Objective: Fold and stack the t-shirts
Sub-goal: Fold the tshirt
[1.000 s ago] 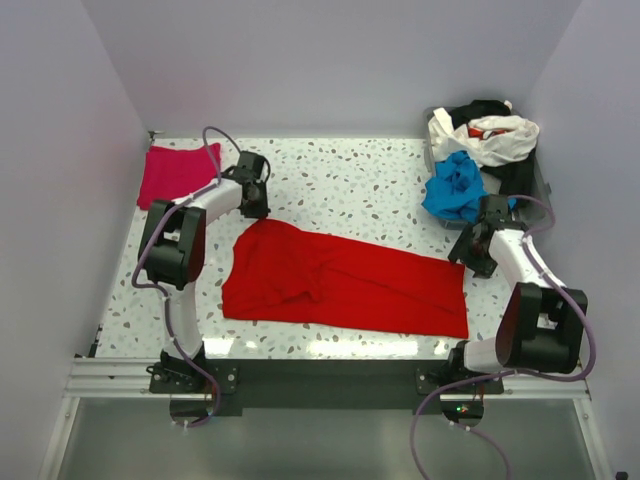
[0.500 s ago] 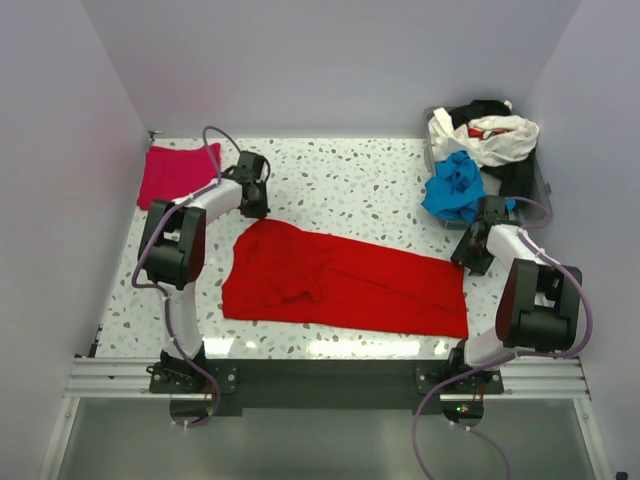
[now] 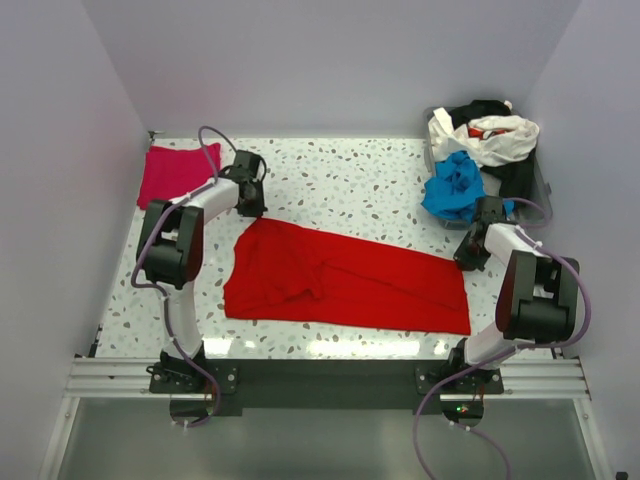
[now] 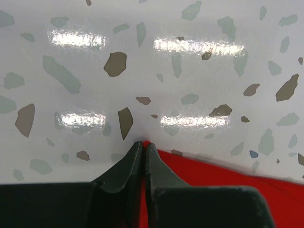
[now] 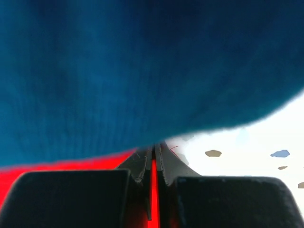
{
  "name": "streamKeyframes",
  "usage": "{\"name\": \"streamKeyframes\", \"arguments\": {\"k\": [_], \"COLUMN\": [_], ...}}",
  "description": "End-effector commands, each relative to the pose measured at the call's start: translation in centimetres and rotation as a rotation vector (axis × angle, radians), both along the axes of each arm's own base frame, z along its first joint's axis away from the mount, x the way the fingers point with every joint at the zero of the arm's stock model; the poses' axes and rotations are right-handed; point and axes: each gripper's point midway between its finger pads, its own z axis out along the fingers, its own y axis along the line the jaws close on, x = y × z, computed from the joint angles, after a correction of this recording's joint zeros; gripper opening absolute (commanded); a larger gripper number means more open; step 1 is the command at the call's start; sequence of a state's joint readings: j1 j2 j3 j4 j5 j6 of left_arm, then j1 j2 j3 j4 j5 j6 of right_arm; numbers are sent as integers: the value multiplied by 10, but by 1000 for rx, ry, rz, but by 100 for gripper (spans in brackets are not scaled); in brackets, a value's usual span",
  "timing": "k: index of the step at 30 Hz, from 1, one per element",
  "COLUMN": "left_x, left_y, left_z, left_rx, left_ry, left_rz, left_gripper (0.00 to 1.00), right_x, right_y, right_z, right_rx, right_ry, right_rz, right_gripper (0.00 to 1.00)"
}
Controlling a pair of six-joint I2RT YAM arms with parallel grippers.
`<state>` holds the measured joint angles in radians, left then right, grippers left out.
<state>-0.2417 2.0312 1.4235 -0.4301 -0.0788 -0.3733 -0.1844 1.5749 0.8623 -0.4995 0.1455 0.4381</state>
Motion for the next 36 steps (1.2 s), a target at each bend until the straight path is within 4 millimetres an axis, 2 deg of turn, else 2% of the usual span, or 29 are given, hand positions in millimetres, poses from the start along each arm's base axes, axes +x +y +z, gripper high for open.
{"name": "streamKeyframes", "arguments": {"k": [1, 10, 19, 23, 30, 36], "left_x": [21, 26, 35, 37, 38, 40], "left_y": [10, 27, 27, 28, 56, 71], "left_z": [15, 16, 17, 17, 20, 37], "left_rx": [1, -3, -20, -24, 17, 41], "left_ry": [-82, -92, -105, -106, -103, -140], "left_rz": [8, 33, 17, 30, 88, 105], "left_gripper": [0, 0, 0, 8, 11, 13], "right_x": [-5, -10, -11, -13, -14, -13], "right_y": [-15, -26, -31, -32, -33, -31], "right_z": [-16, -13, -12, -11, -10, -11], "right_rx": [-55, -93, -99, -103, -108, -103], "right_ry": [49, 64, 69, 73, 76, 79], "right_rz": [-40, -46, -57, -56, -53, -50], "right_gripper": [0, 0, 0, 0, 0, 0]}}
